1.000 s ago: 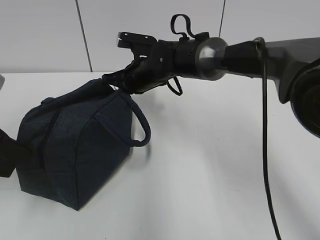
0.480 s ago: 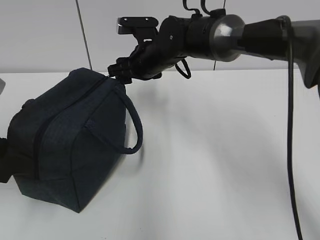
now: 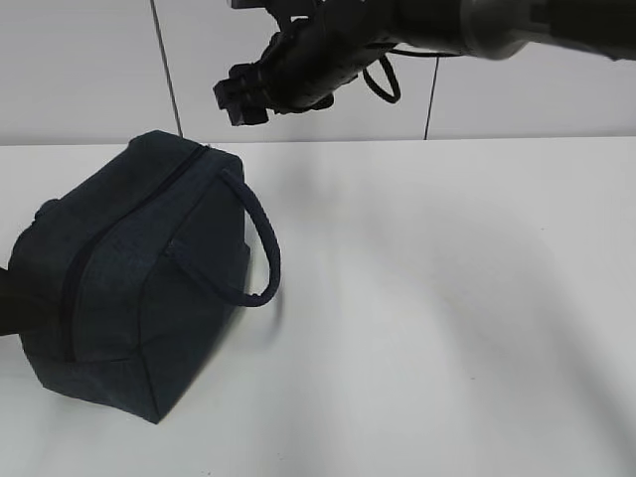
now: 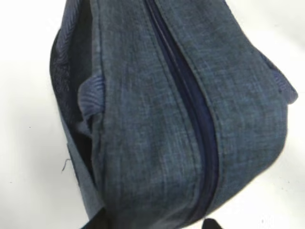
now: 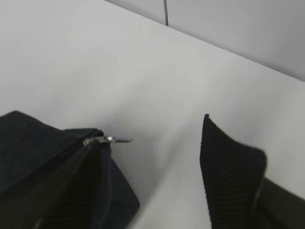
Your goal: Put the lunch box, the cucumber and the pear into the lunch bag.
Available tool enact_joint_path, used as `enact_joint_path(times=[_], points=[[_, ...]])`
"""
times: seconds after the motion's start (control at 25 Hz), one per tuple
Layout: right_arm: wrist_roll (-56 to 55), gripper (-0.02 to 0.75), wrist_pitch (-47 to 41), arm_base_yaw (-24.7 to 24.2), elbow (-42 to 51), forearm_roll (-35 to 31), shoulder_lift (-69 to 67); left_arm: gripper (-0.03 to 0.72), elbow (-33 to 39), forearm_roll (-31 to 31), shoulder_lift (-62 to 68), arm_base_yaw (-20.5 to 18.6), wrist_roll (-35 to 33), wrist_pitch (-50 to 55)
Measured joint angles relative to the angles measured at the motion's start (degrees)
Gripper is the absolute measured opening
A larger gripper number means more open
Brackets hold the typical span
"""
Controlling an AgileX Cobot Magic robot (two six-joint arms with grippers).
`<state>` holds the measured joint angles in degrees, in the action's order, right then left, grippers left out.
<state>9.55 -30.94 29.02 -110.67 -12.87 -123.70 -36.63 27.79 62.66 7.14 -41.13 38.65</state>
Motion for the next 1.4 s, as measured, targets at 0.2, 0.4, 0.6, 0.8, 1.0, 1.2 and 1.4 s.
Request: enact_joint_path(times=[0.2, 0.4, 0.6, 0.8, 1.0, 1.2, 1.4], points=[[-5.6, 0.483, -11.8, 0.0, 0.0, 9.5, 3.4, 0.341, 0.0, -10.1, -3.6, 0.0, 12.6, 3.2], [-13.7, 0.439, -23.6, 0.0, 0.6, 22.0, 8.1, 0.341, 0.0, -23.1, -9.9, 0.0, 29.1, 7.3], [-17.9, 0.432, -27.9, 0.1, 10.0, 24.1, 16.9, 0.341, 0.0, -30.9, -18.8, 0.0, 39.1, 11.7], [-20.2, 0.432, -25.9, 0.7, 27.3, 24.1, 30.3, 0.341, 0.0, -30.8, -27.6, 0.0, 40.4, 14.3], [-21.0, 0.432, -24.4, 0.7, 45.5, 24.2, 47.0, 0.341, 0.0, -30.5, -34.6, 0.0, 40.6, 17.1], [-21.7, 0.431, -24.1, 0.7, 59.7, 23.9, 65.9, 0.340, 0.0, -30.4, -40.7, 0.0, 40.6, 20.7], [-22.5, 0.431, -26.4, 0.7, 69.0, 23.1, 86.1, 0.340, 0.8, -24.9, -44.7, 0.0, 36.6, 21.7]])
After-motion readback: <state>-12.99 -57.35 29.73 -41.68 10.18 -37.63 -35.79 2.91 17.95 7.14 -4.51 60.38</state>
